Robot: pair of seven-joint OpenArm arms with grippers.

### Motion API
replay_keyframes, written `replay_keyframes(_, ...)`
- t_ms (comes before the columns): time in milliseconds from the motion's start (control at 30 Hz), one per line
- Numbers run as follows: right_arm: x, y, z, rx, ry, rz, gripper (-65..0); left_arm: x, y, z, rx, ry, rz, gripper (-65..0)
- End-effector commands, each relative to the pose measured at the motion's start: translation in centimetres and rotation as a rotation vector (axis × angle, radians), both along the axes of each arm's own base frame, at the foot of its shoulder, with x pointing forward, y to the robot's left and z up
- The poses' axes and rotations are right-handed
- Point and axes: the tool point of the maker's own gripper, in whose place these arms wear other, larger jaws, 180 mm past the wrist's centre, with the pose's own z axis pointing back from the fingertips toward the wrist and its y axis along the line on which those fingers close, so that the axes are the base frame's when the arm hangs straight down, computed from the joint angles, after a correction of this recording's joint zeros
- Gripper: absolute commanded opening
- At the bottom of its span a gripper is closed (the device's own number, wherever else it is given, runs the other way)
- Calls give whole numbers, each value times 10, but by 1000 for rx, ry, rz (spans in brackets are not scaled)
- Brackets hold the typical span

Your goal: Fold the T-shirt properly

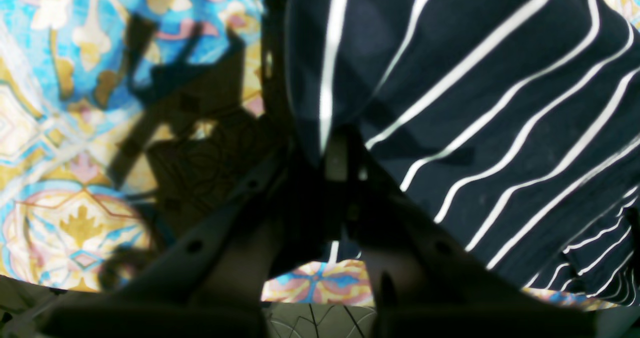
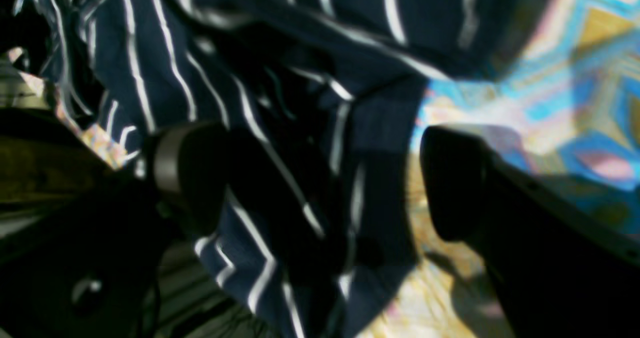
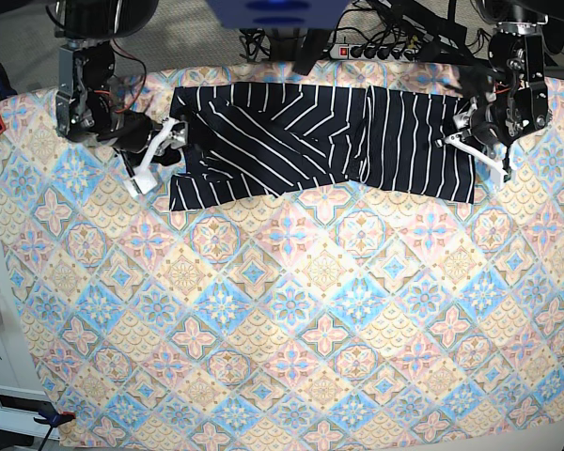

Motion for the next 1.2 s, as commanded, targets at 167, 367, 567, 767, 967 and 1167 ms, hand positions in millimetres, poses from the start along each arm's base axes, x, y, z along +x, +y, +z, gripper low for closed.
replay_keyframes(167, 1, 20, -9, 39, 10, 34, -76, 7, 4, 8, 11, -29, -8, -650)
replay_keyframes(367, -1, 27, -13, 54, 20, 44, -85, 7, 4, 8, 11, -29, -8, -650)
replay_keyframes(567, 0, 27, -13, 52, 19, 46, -308, 7, 4, 8, 12, -30, -7, -650)
replay_keyframes(767, 2, 23, -13, 45, 19, 40, -641, 12, -4, 8, -9, -43, -2, -650)
replay_keyframes(967, 15, 24, -3, 42, -22, 48, -644, 15, -12, 7, -32, -52, 6, -650)
replay_keyframes(1167, 45, 10, 27, 17, -140, 32, -644, 17, -25, 5, -67, -60, 18, -650)
